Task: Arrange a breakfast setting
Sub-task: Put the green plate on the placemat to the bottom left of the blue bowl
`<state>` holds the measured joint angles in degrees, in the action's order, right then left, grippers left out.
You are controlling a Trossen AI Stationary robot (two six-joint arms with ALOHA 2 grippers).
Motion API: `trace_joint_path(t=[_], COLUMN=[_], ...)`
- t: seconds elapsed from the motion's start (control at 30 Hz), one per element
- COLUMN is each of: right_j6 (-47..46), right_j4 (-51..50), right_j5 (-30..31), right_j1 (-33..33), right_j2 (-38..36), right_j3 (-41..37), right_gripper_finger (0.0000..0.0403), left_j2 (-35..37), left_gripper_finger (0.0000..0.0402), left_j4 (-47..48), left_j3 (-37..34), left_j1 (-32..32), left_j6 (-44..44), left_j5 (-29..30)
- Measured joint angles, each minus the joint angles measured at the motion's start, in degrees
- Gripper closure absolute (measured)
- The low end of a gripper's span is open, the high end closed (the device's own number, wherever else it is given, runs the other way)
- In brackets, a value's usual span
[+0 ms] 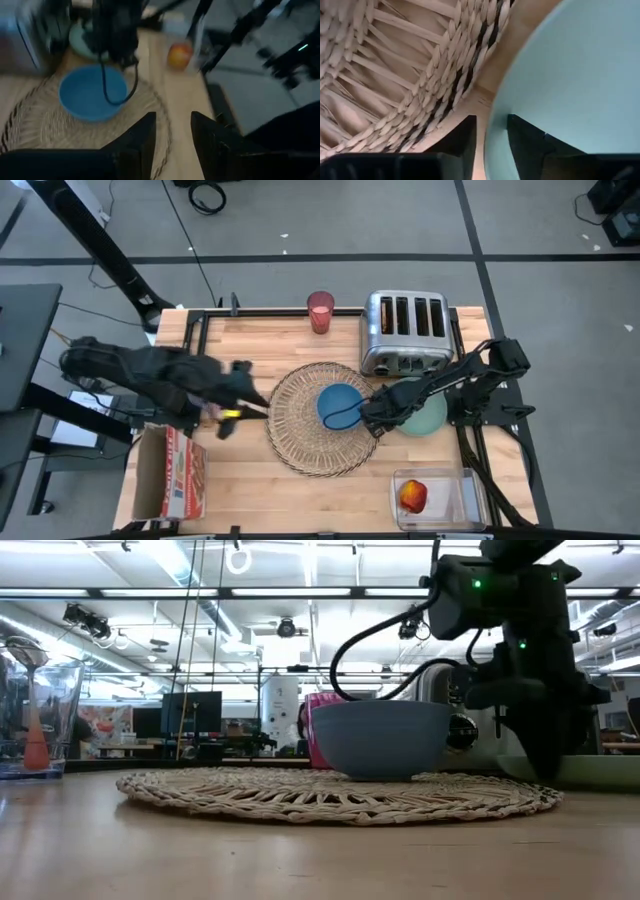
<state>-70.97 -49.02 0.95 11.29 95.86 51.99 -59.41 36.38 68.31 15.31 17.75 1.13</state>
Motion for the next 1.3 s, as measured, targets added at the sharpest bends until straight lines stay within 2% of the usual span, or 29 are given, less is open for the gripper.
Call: trace_joint_path(t=[0.2,0.33,0.57,0.67,0.8,0.93,1.17,1.3], right_j6=[-1.61,-2.40,-1.25,-0.05,5.20,14.98,32.29,48.22], right_j4=[-3.79,-13.24,-31.17,-32.35,-27.66,-20.16,-0.89,11.58], right_j5=[0.78,1.94,7.16,10.80,16.45,18.54,15.85,10.88], right_j1=[0.63,1.59,5.06,6.94,9.52,11.14,11.51,11.96], right_j2=[-1.43,-3.67,-5.58,-5.01,-3.74,0.00,9.06,14.26], right_j3=[0.56,6.10,28.04,38.92,49.40,55.02,56.08,56.08], right_gripper_finger=[0.0382,0.0388,0.0391,0.0391,0.0391,0.0391,0.0391,0.0391], left_j2=[8.16,10.69,12.01,11.94,12.22,13.44,16.19,17.77], left_gripper_finger=[0.0272,0.0272,0.0272,0.0272,0.0272,0.0272,0.0272,0.0272], left_j4=[-1.84,-0.98,2.69,4.05,5.74,6.06,6.03,6.66], left_j3=[0.00,0.00,-0.02,-0.02,-0.07,-0.07,-0.07,-0.07], left_j1=[6.48,8.87,10.36,10.36,10.34,10.32,10.32,10.32], left_j6=[1.11,1.11,1.14,1.15,1.11,1.06,0.74,0.71], left_j5=[9.04,11.46,11.78,11.77,11.83,13.61,16.15,18.39])
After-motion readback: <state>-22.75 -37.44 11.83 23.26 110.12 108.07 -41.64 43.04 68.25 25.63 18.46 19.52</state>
